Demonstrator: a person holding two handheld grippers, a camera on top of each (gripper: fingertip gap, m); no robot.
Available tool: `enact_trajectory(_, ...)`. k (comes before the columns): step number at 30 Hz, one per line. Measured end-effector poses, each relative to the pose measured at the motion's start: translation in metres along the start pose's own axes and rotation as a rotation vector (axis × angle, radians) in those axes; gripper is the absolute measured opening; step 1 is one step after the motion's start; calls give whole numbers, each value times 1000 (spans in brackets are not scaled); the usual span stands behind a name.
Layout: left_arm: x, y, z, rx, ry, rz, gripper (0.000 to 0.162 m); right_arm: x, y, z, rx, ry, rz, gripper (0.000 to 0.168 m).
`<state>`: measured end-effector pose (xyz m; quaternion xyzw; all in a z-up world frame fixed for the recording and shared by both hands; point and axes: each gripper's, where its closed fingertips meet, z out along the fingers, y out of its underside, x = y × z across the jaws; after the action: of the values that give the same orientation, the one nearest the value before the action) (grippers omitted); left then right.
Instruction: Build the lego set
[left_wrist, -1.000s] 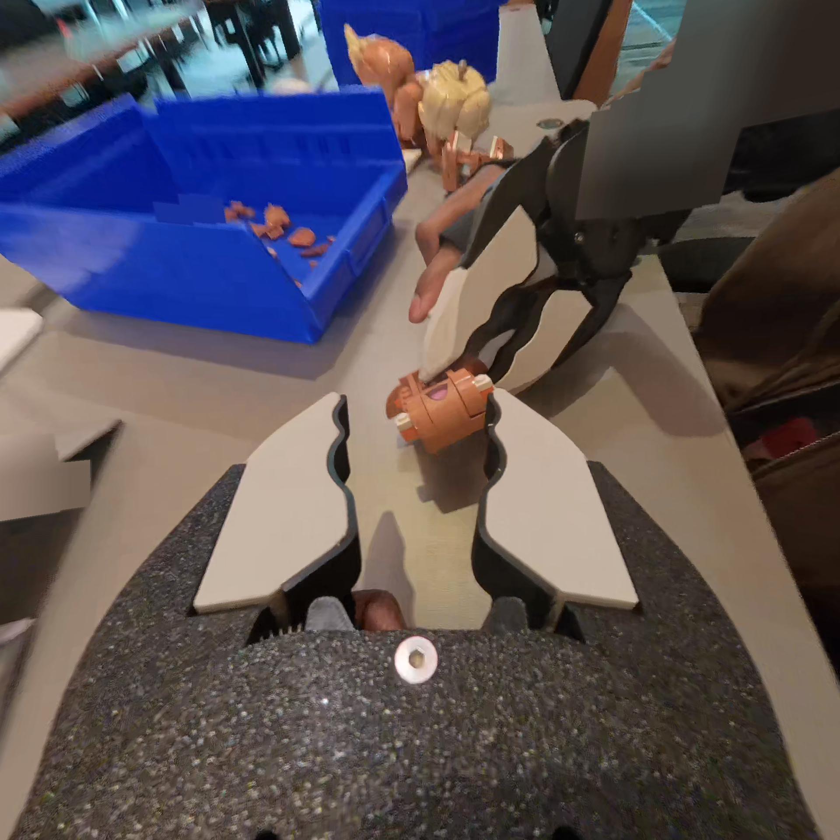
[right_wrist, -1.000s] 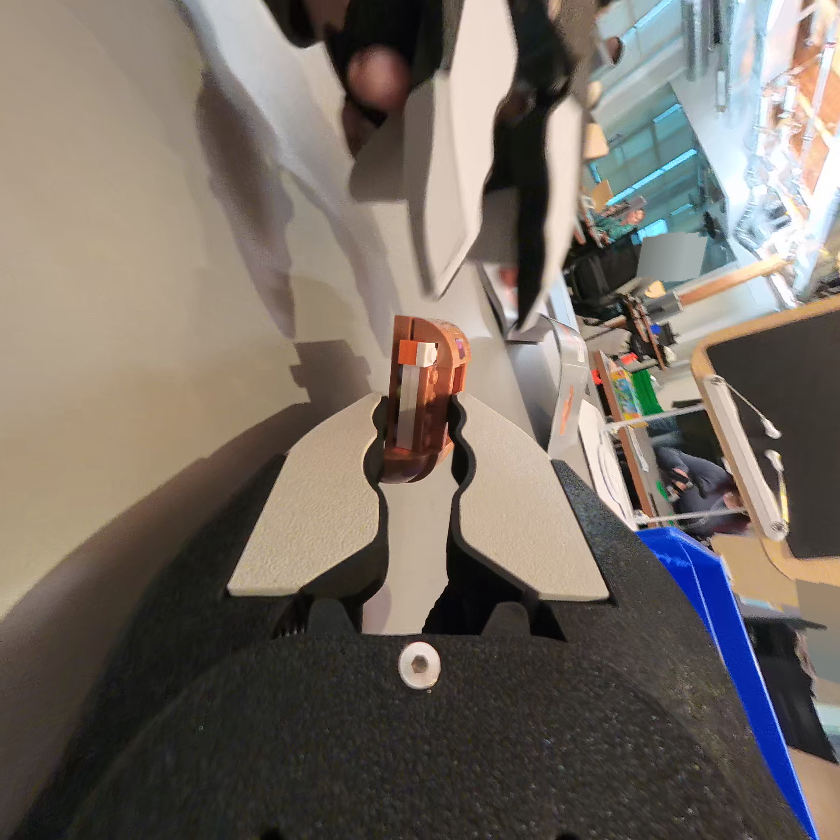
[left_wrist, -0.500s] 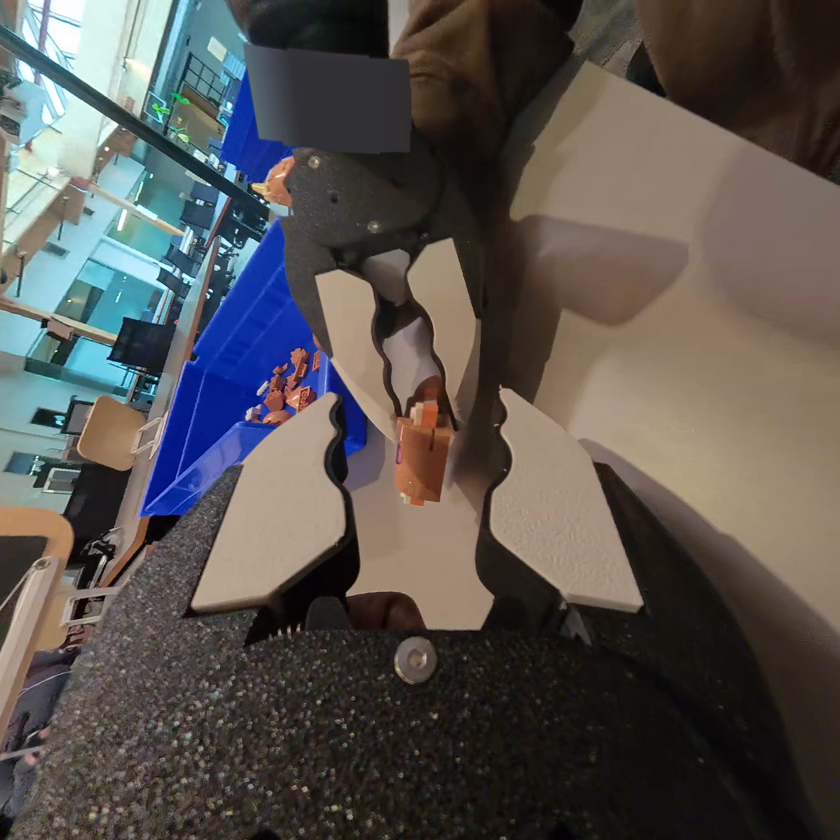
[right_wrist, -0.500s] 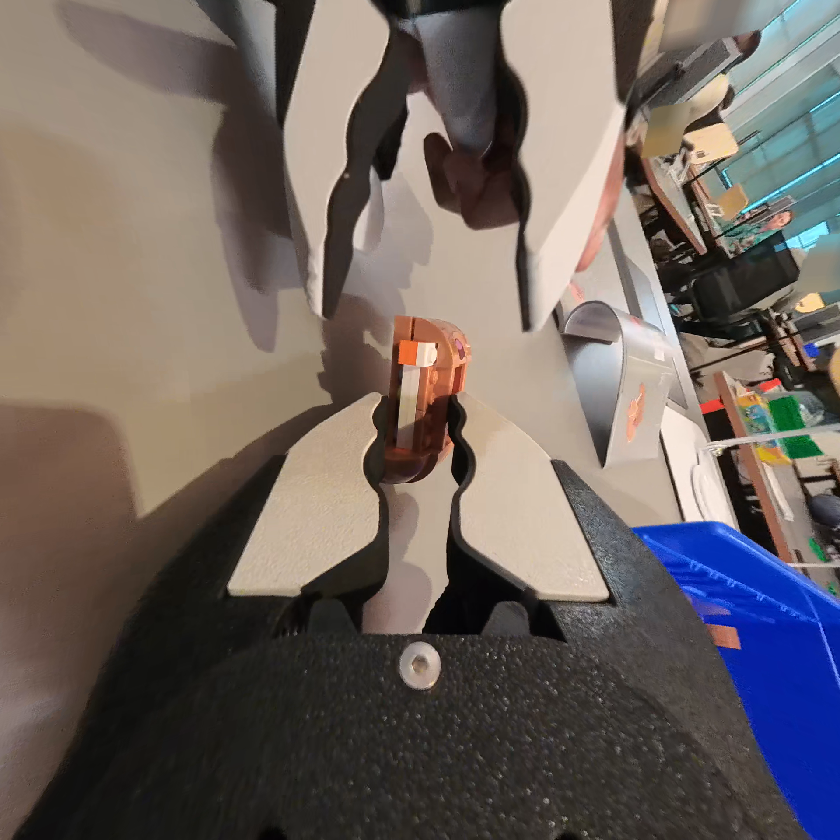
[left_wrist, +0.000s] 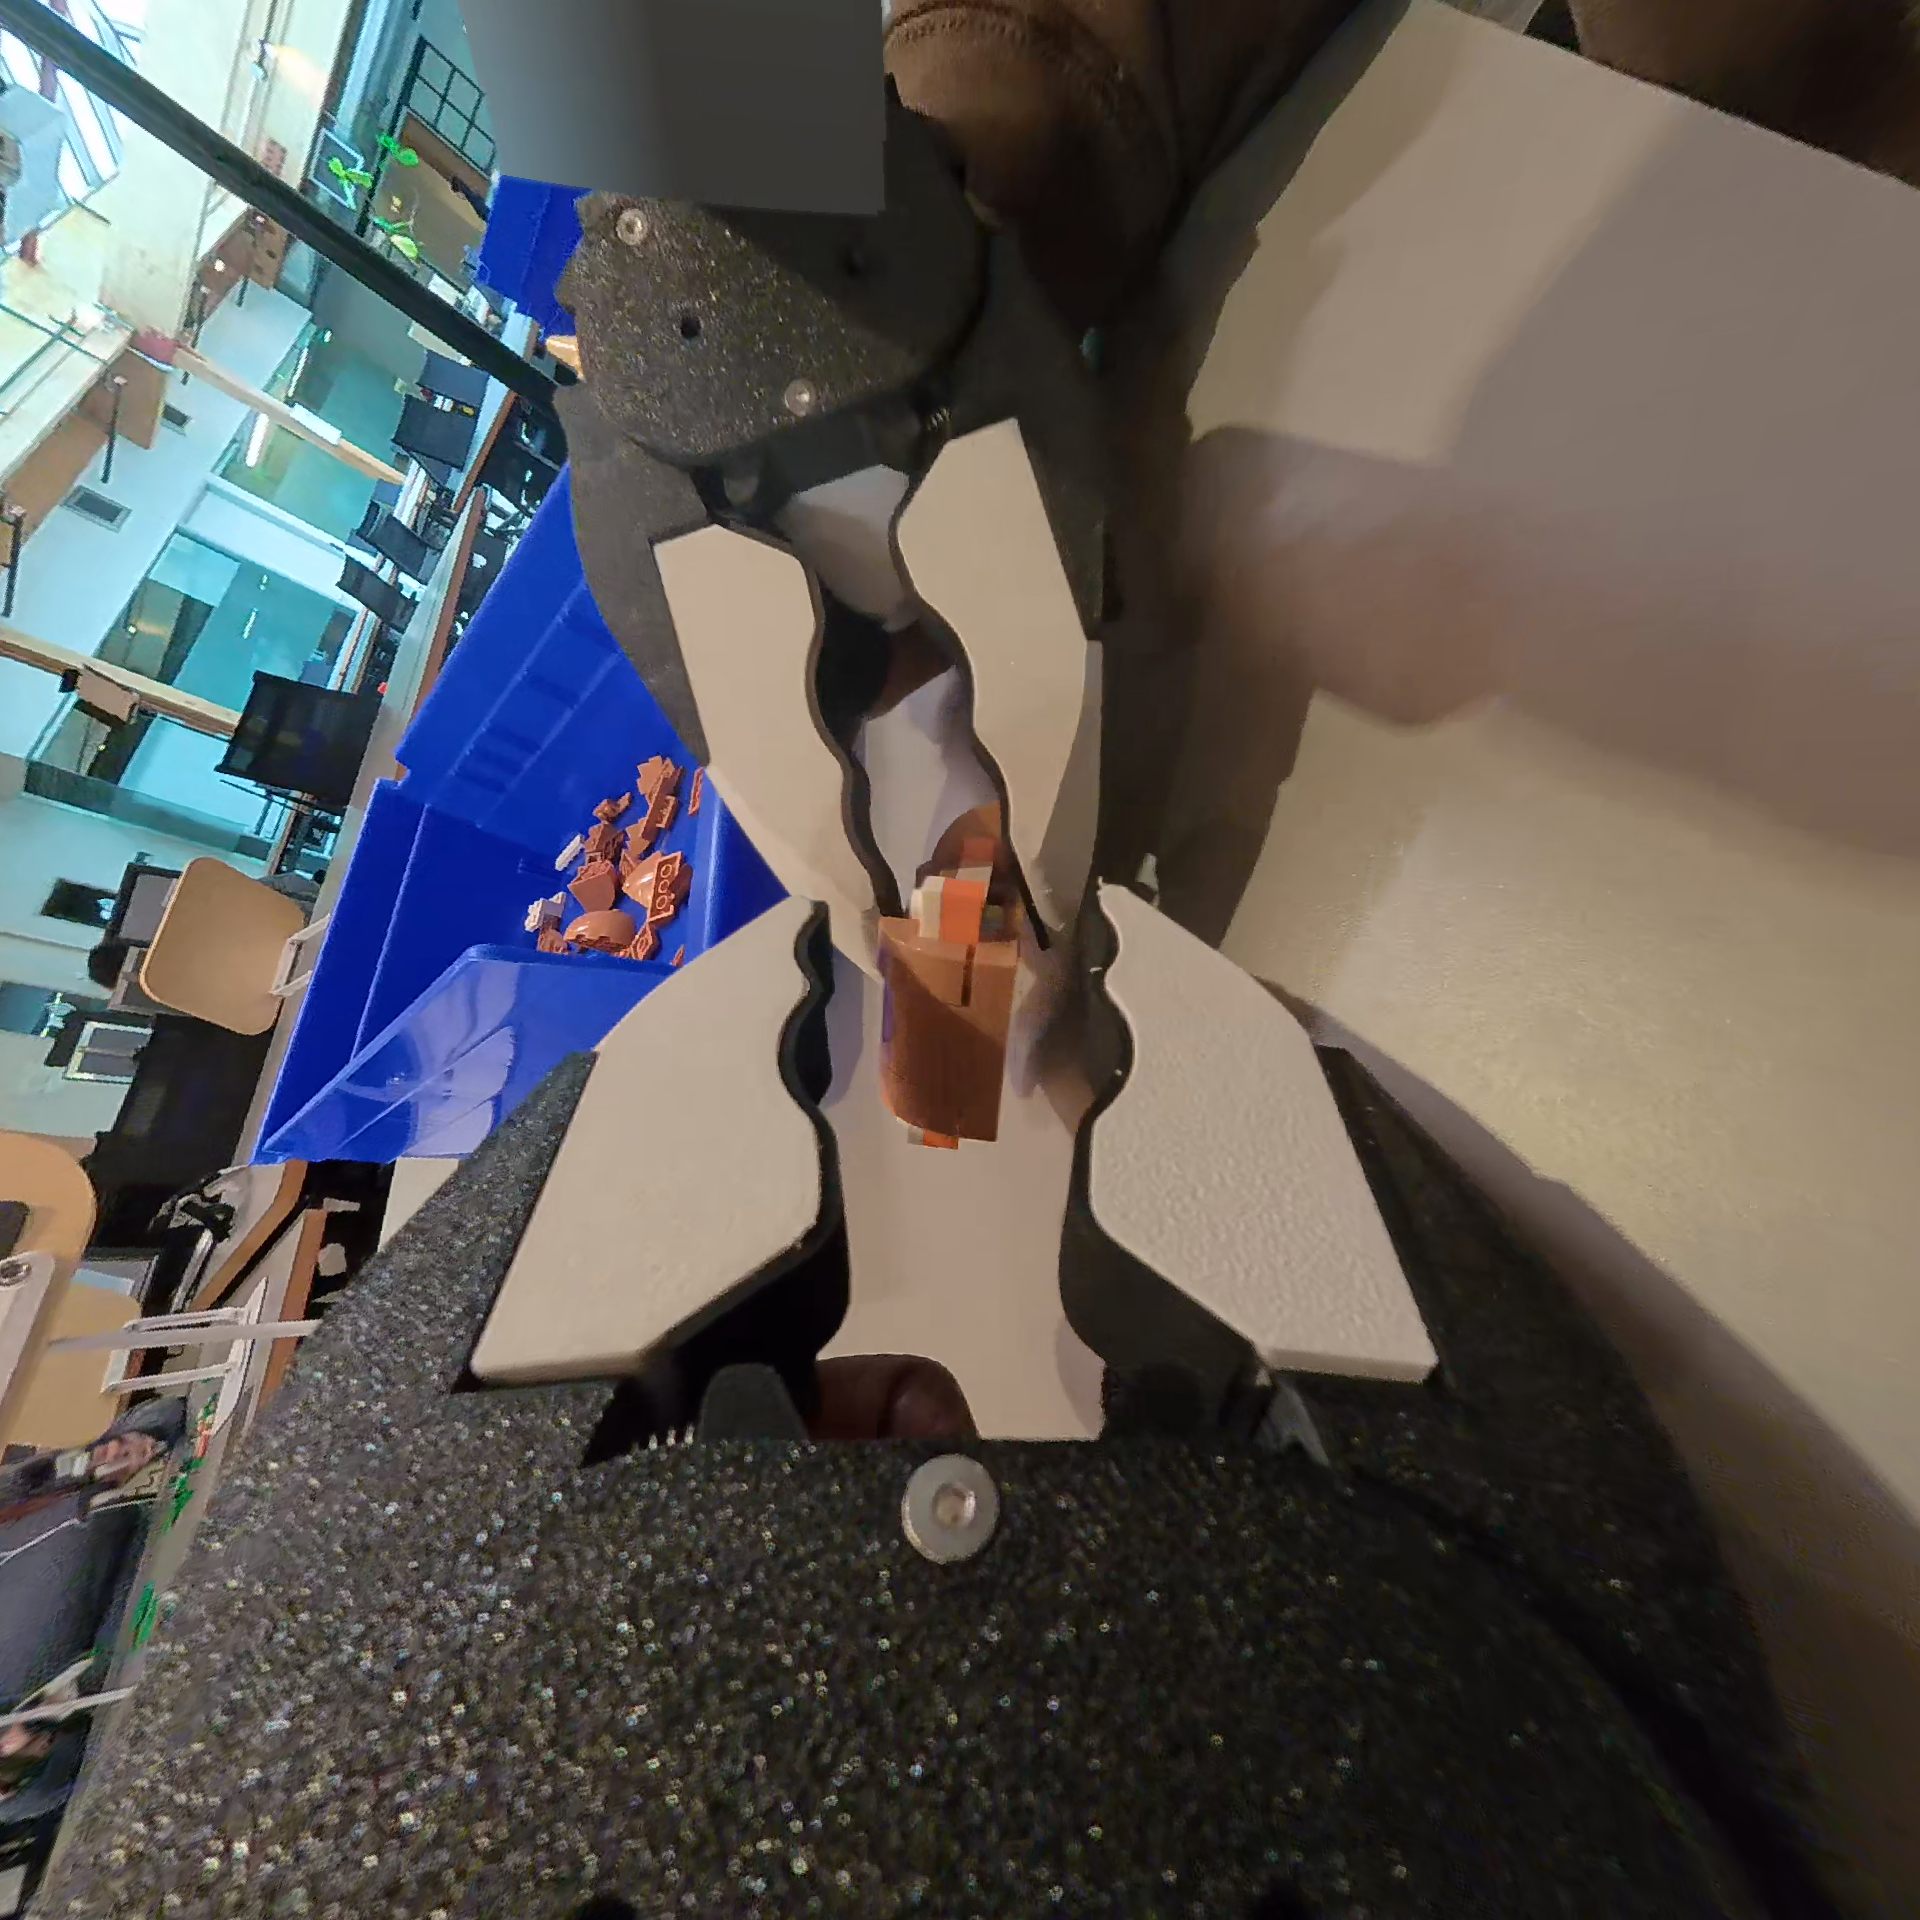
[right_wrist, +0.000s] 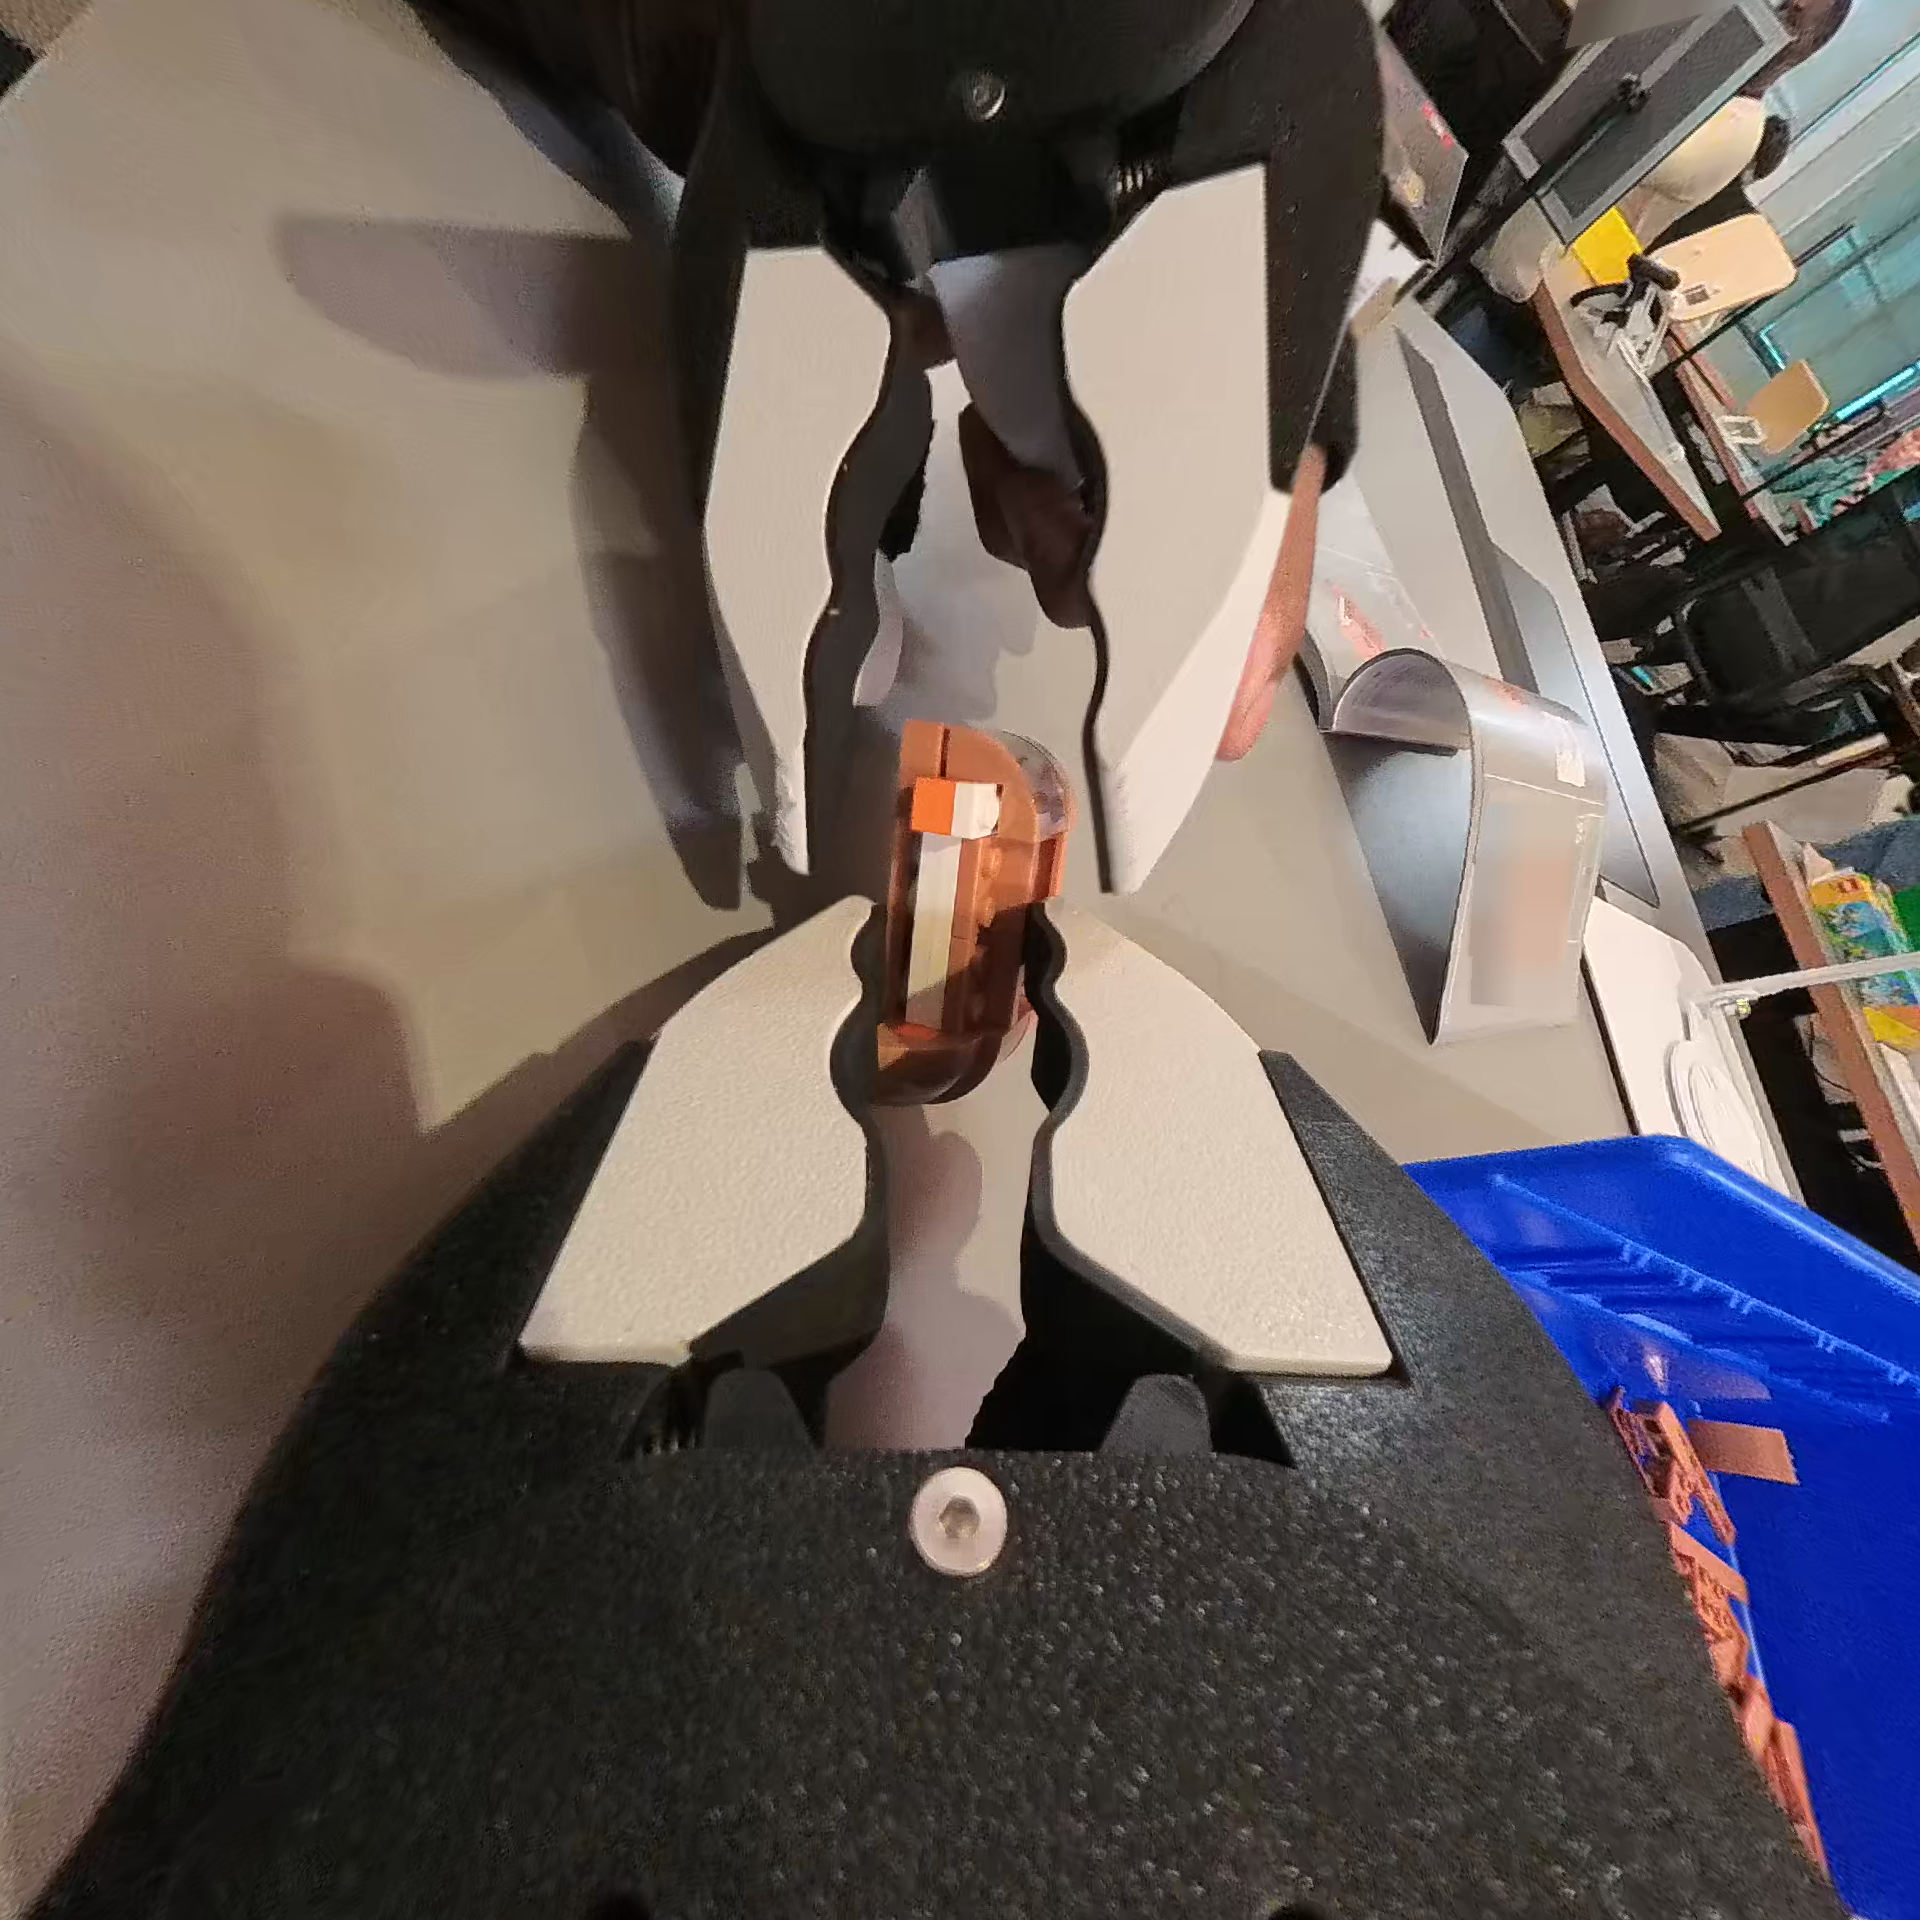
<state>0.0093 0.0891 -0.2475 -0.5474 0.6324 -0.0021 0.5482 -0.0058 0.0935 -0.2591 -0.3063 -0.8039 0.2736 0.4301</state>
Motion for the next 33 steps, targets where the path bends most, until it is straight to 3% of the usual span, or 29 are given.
enact_trajectory(17,-10,-3,1,16,-86,39,35,9,-8,-10,46,5,64,24)
enact_trajectory(19,-12,-2,-1,12,-93,32,25,7,-8,-10,46,-8,63,24)
enact_trajectory(33,-11,-2,-1,28,-73,-18,25,4,-9,-9,65,-35,99,24)
